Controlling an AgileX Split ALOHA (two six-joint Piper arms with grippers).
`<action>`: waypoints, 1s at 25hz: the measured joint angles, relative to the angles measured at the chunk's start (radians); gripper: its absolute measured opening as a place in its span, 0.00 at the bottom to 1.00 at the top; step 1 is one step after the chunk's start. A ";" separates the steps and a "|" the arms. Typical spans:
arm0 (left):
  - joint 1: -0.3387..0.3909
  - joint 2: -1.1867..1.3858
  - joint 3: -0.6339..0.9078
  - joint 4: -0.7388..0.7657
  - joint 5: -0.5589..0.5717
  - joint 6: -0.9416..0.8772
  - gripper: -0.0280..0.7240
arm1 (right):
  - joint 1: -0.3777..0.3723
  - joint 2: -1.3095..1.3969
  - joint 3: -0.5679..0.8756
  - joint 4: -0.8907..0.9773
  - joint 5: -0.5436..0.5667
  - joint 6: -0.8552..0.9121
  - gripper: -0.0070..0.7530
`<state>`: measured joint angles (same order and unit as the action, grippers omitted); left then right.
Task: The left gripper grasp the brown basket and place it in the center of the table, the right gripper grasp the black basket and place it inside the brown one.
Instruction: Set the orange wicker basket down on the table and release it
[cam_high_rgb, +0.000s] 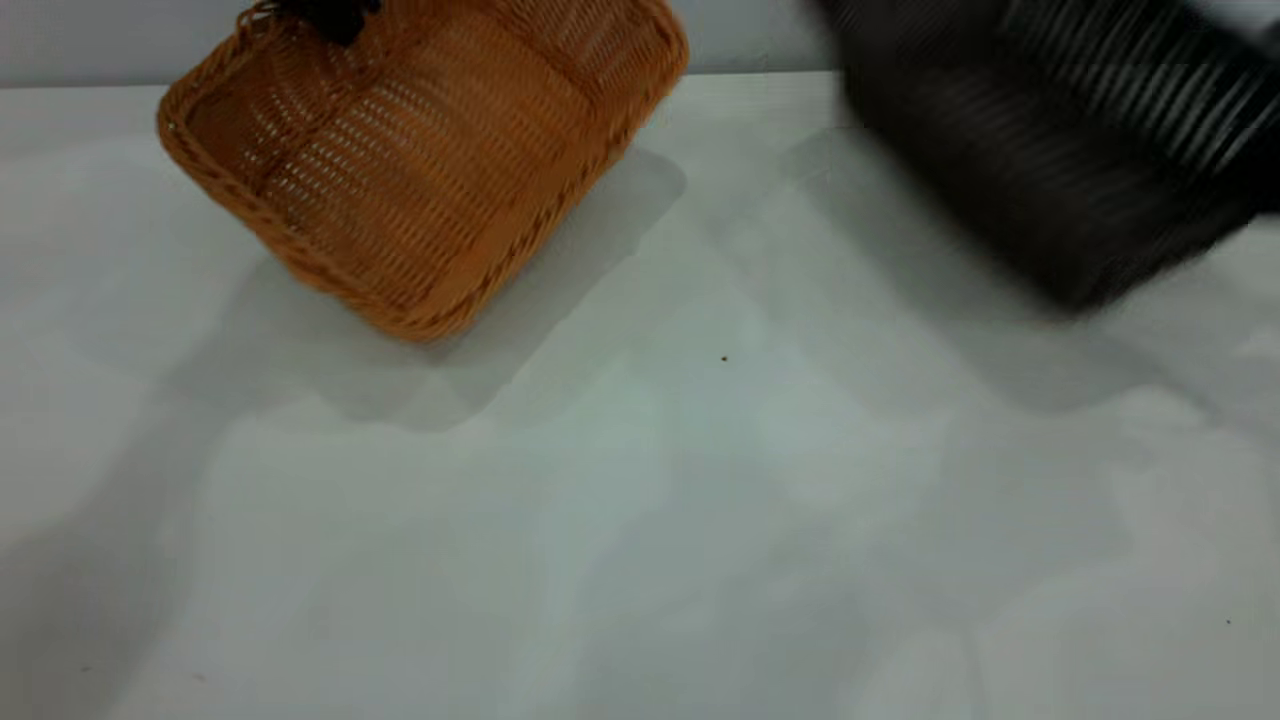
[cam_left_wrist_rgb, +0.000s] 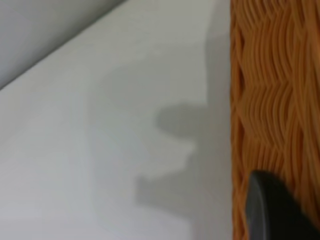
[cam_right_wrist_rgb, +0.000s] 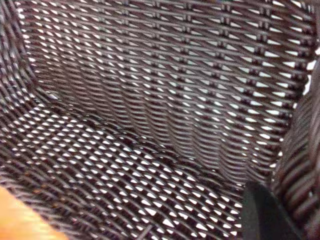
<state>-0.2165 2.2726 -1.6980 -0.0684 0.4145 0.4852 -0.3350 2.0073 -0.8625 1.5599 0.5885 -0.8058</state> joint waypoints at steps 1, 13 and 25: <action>-0.006 0.000 0.000 -0.045 0.016 0.082 0.14 | -0.032 -0.024 -0.023 -0.035 0.039 0.001 0.12; -0.190 0.059 0.000 -0.492 0.275 0.979 0.14 | -0.221 -0.115 -0.168 -0.416 0.354 0.094 0.12; -0.310 0.069 -0.002 -0.410 0.232 0.898 0.23 | -0.221 -0.117 -0.169 -0.475 0.387 0.097 0.12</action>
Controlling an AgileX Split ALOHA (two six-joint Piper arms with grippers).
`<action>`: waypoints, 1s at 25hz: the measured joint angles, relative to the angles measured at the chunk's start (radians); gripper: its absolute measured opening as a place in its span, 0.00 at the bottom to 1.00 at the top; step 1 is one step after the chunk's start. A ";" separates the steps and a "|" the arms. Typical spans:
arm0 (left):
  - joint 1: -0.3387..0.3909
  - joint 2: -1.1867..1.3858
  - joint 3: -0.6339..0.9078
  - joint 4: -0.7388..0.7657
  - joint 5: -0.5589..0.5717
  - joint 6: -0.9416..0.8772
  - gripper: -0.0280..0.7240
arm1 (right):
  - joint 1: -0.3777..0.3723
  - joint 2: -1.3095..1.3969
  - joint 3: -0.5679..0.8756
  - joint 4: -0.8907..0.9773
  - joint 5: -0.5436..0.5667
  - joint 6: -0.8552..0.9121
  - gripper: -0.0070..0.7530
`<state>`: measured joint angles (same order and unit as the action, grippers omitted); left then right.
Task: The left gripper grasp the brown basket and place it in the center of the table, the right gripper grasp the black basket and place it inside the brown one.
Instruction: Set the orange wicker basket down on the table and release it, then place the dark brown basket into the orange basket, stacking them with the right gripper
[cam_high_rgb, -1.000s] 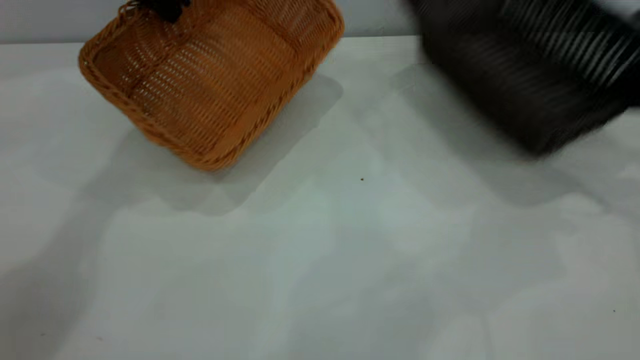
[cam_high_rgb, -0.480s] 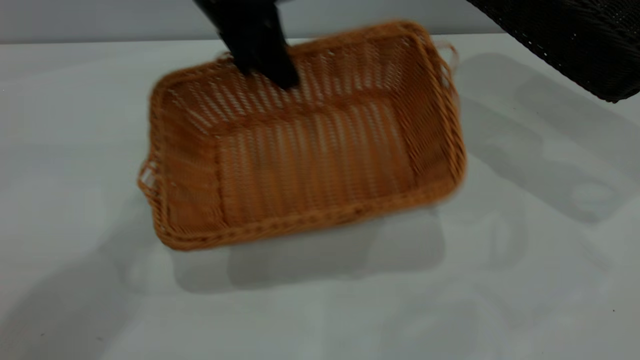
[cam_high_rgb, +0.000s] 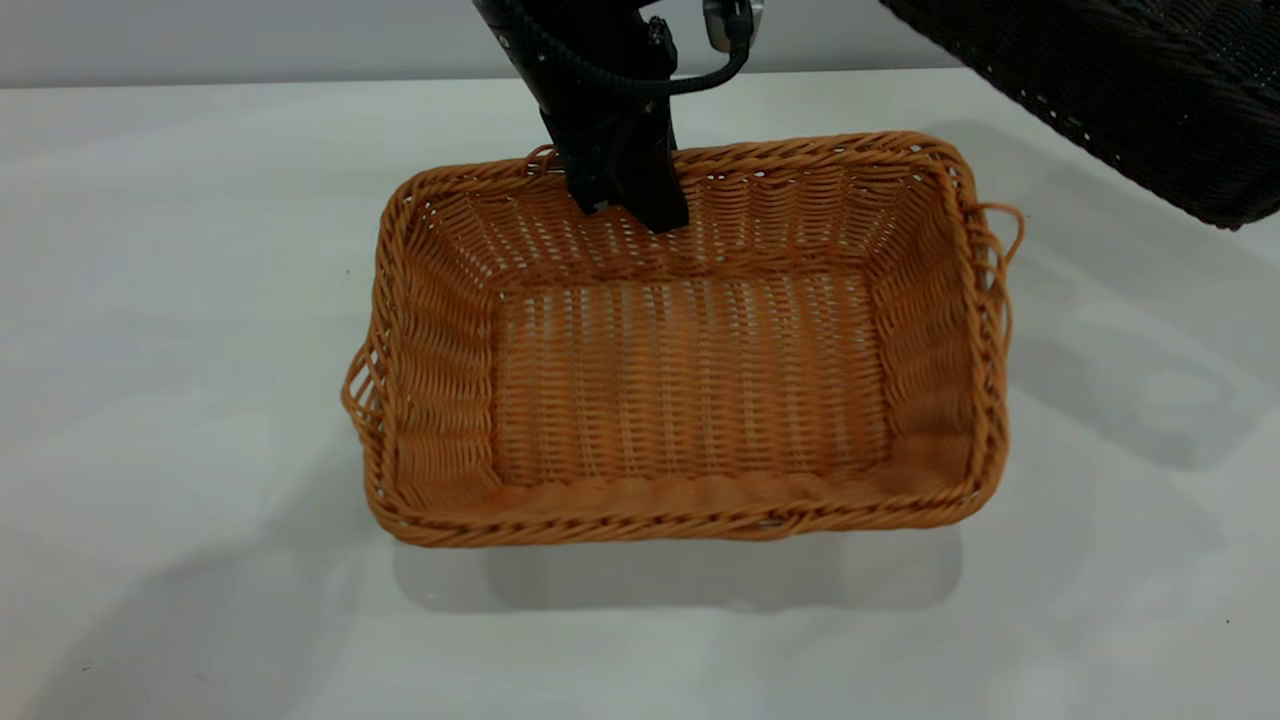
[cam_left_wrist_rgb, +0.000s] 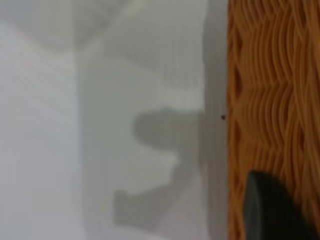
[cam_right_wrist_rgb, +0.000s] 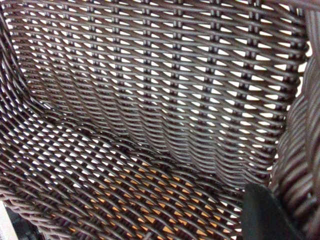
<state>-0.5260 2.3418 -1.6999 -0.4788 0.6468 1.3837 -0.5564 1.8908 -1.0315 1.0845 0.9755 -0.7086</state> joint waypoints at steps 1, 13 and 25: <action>0.000 0.000 0.000 0.000 -0.002 -0.004 0.27 | 0.000 0.000 0.000 0.000 0.002 0.000 0.12; 0.013 -0.028 -0.004 0.011 -0.164 -0.168 0.71 | 0.003 0.000 0.000 -0.014 0.024 0.000 0.12; 0.345 -0.161 -0.005 0.160 0.082 -0.856 0.71 | 0.339 0.000 -0.008 -0.162 0.015 0.101 0.12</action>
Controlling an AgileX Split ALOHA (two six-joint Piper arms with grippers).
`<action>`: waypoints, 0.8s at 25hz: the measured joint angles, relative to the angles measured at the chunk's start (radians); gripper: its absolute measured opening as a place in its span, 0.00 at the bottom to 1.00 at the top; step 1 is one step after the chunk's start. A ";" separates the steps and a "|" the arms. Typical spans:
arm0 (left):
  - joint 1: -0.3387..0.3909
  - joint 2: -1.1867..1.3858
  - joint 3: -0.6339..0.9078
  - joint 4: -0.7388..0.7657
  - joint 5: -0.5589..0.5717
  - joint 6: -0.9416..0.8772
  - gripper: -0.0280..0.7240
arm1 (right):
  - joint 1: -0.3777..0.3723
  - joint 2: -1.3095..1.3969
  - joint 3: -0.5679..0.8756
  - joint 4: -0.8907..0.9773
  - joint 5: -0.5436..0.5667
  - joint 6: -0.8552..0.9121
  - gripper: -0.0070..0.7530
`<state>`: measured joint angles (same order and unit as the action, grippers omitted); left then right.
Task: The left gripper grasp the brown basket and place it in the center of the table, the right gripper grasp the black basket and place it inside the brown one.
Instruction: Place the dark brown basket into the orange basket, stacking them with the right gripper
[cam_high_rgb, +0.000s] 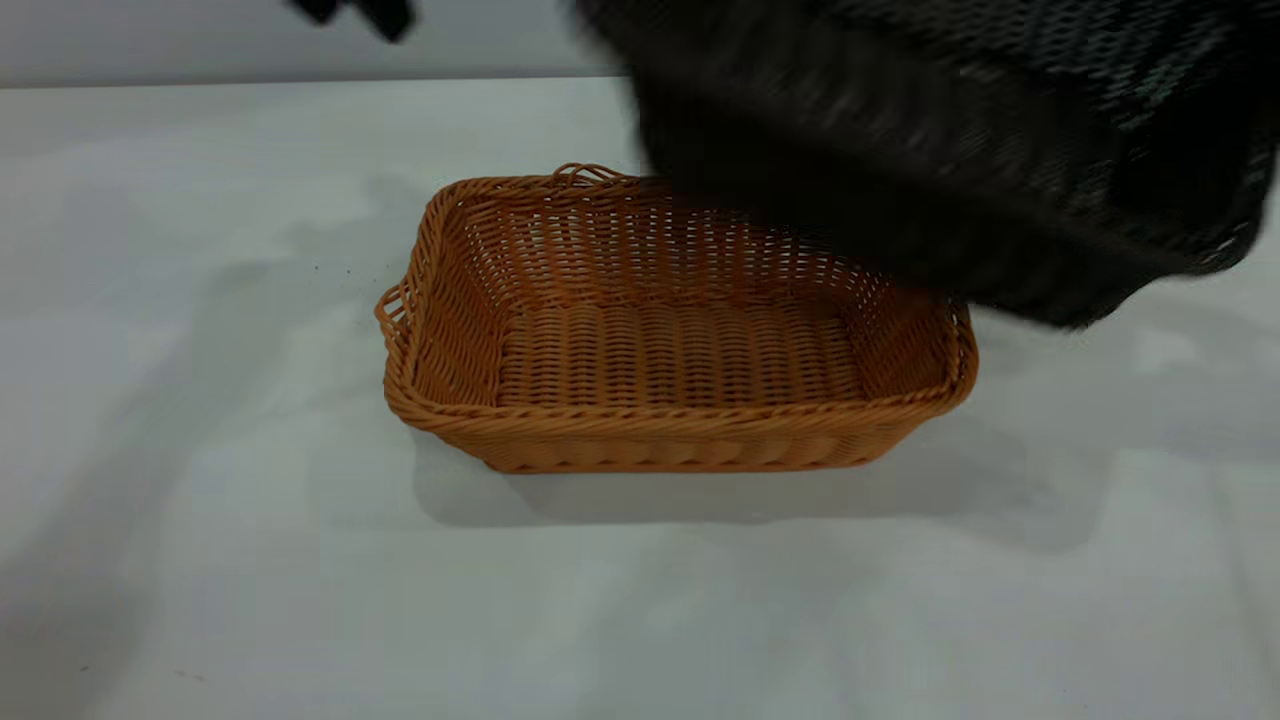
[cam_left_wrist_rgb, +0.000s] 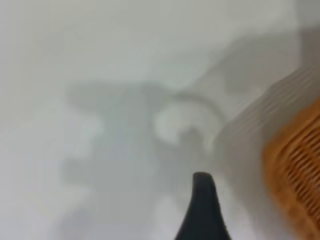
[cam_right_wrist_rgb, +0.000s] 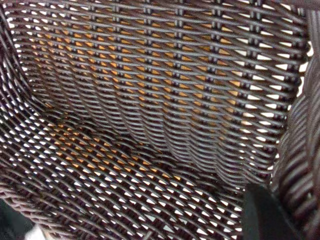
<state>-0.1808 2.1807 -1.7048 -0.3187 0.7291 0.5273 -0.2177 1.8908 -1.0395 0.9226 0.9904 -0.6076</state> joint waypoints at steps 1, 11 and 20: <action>0.022 0.000 0.000 0.001 0.018 -0.010 0.71 | 0.036 0.000 -0.002 -0.009 -0.008 0.008 0.12; 0.080 0.000 0.000 0.004 0.088 -0.019 0.71 | 0.357 0.019 -0.145 -0.227 -0.096 0.218 0.12; 0.080 0.000 0.000 0.004 0.102 -0.018 0.71 | 0.382 0.132 -0.179 -0.260 -0.160 0.250 0.12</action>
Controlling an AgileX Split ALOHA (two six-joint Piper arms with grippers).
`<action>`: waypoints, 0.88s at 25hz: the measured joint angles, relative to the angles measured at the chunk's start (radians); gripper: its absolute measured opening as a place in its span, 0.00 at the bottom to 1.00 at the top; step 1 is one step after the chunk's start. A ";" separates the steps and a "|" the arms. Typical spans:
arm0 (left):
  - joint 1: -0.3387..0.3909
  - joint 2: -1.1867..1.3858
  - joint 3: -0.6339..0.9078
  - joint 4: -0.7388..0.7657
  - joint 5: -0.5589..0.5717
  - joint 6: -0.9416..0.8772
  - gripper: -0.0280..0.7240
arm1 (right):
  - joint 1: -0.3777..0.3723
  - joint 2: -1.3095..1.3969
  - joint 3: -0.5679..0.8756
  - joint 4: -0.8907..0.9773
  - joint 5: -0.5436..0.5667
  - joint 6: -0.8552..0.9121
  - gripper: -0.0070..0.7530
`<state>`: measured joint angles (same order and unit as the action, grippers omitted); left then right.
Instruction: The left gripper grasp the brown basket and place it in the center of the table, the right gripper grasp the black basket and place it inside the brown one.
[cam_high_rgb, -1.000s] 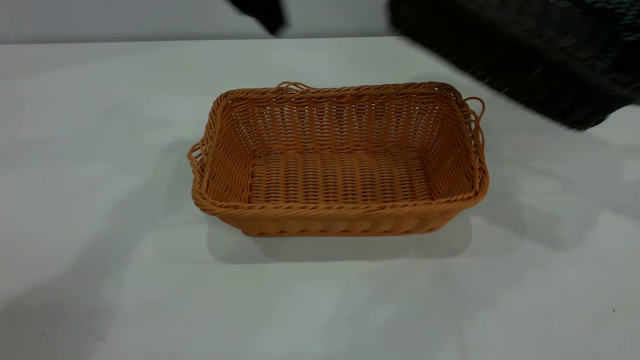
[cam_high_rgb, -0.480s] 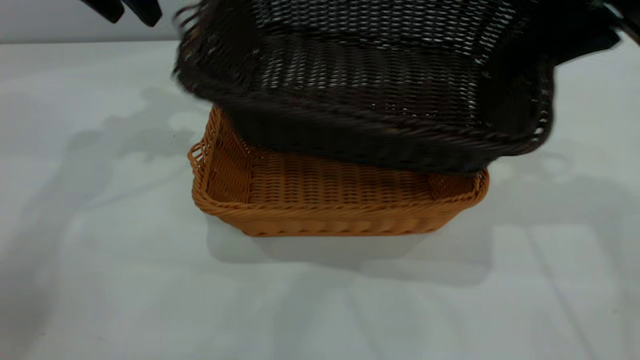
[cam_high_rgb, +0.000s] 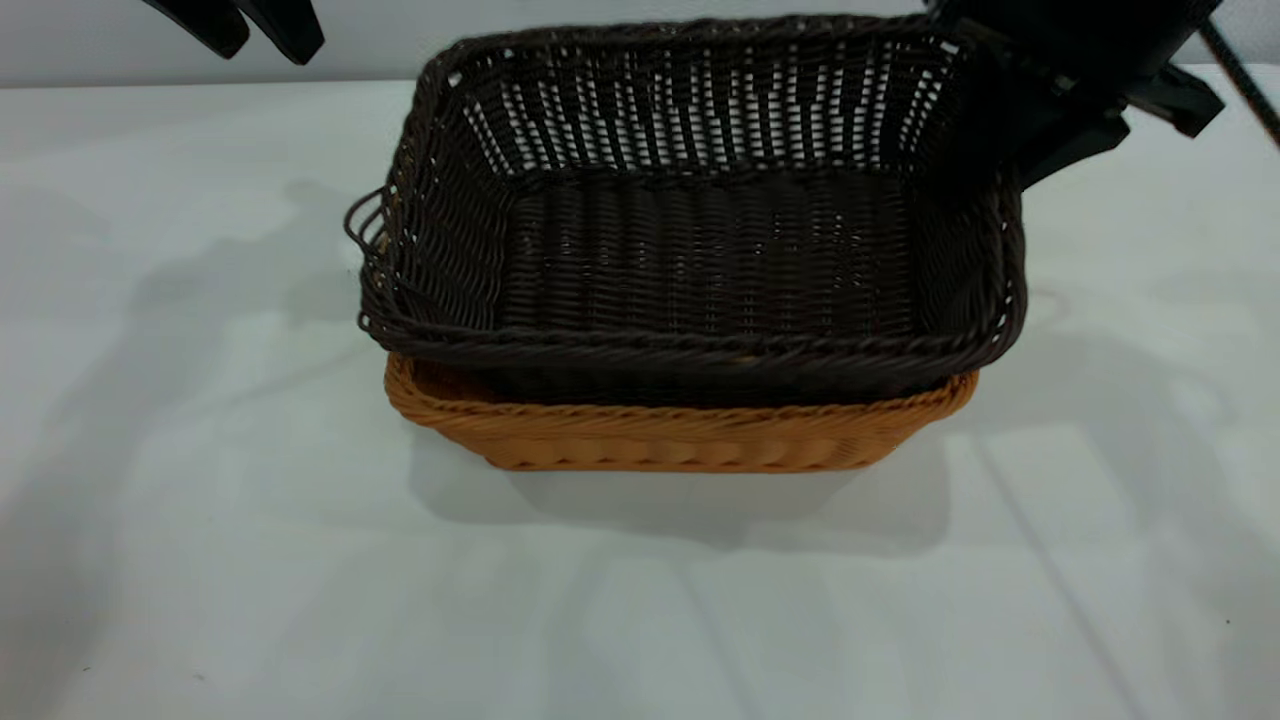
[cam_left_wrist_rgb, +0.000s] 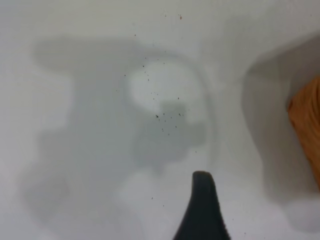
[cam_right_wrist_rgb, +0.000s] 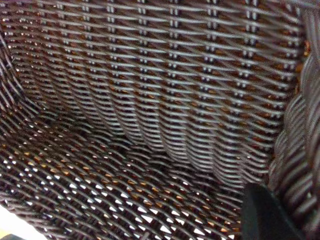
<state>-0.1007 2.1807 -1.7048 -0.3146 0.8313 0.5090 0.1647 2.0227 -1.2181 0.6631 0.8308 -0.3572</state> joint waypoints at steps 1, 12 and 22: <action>0.000 0.000 0.000 0.000 0.000 0.000 0.71 | 0.000 0.008 -0.001 0.005 -0.003 0.000 0.12; 0.000 -0.001 0.000 0.000 0.000 0.007 0.71 | 0.000 0.045 -0.042 0.011 -0.021 -0.022 0.52; 0.000 -0.171 0.000 0.011 0.055 0.043 0.71 | 0.000 -0.139 -0.300 -0.172 0.132 0.026 0.79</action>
<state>-0.1007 2.0095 -1.7048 -0.3033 0.8860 0.5523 0.1647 1.8841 -1.5176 0.4911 0.9632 -0.3315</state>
